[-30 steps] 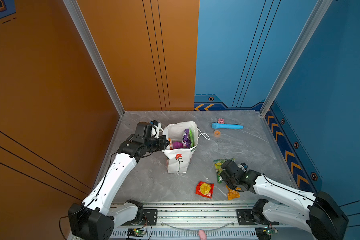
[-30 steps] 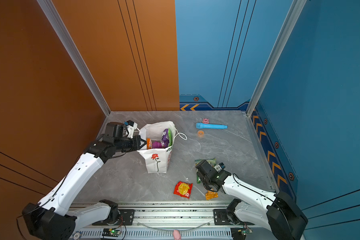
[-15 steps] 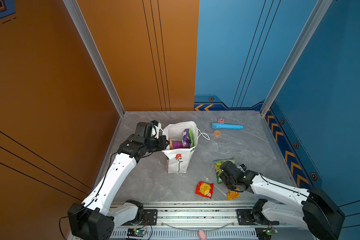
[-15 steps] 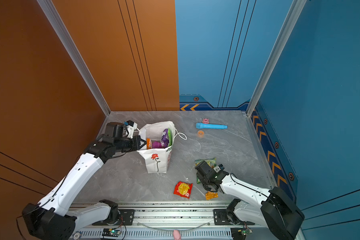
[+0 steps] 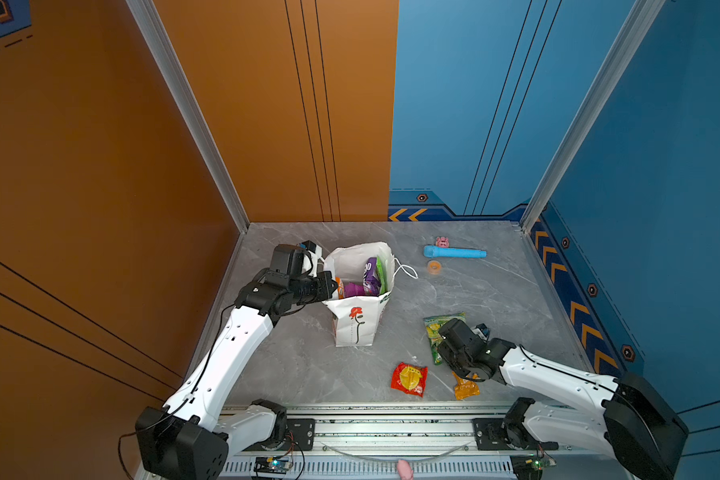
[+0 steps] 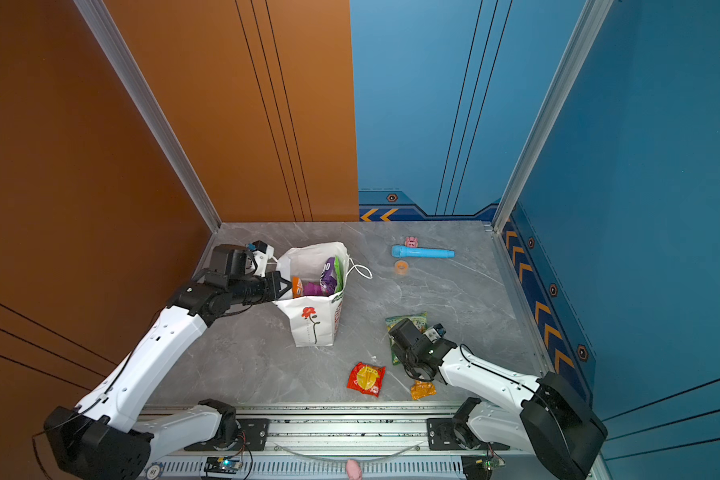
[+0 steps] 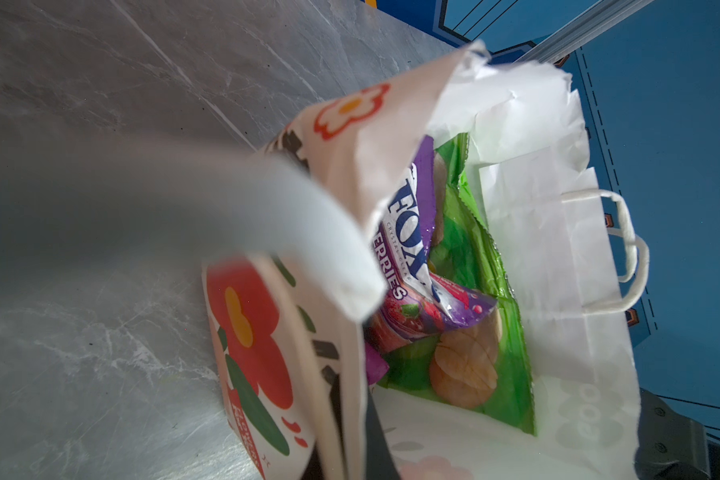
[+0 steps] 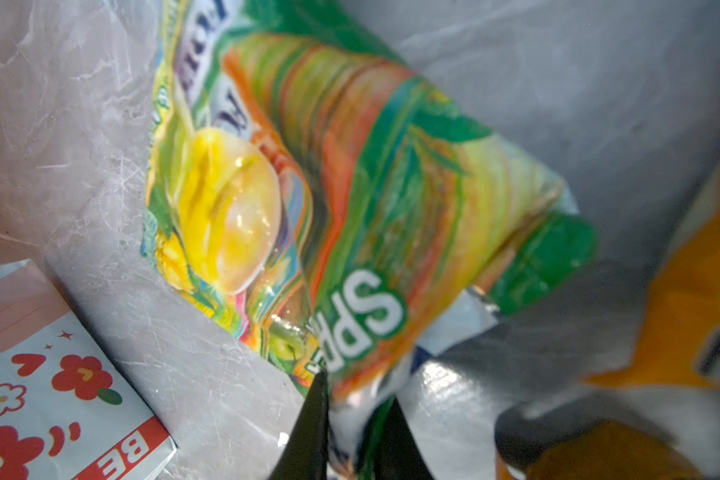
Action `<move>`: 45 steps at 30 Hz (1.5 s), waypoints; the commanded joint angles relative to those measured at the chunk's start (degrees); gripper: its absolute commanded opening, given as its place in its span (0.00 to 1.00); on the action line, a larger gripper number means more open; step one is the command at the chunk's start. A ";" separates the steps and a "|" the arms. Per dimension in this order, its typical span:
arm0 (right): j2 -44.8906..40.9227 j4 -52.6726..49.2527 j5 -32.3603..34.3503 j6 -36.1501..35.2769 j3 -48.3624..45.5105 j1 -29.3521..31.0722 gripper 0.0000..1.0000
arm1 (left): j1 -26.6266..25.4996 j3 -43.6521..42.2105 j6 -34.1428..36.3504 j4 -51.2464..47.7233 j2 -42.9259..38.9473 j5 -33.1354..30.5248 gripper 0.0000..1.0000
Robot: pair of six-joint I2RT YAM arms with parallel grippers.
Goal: Place the snacks into the paper bag
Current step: 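Pinch the green Fox's bag edge with the right gripper and lift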
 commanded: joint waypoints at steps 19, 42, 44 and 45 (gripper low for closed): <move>5.69 -13.11 4.74 -23.98 22.78 2.06 0.00 | 3.25 1.92 3.03 3.29 -3.93 -1.09 0.00; 4.11 -16.17 4.98 -31.65 29.48 -1.28 0.00 | 4.40 1.08 3.29 3.41 -5.39 -1.70 0.00; 3.06 -16.98 5.06 -32.93 30.92 -2.19 0.00 | 4.41 1.15 3.28 3.41 -5.39 -1.60 0.00; 2.60 -17.38 5.36 -33.75 31.86 -2.52 0.00 | 4.38 1.09 3.25 3.41 -5.39 -1.47 0.00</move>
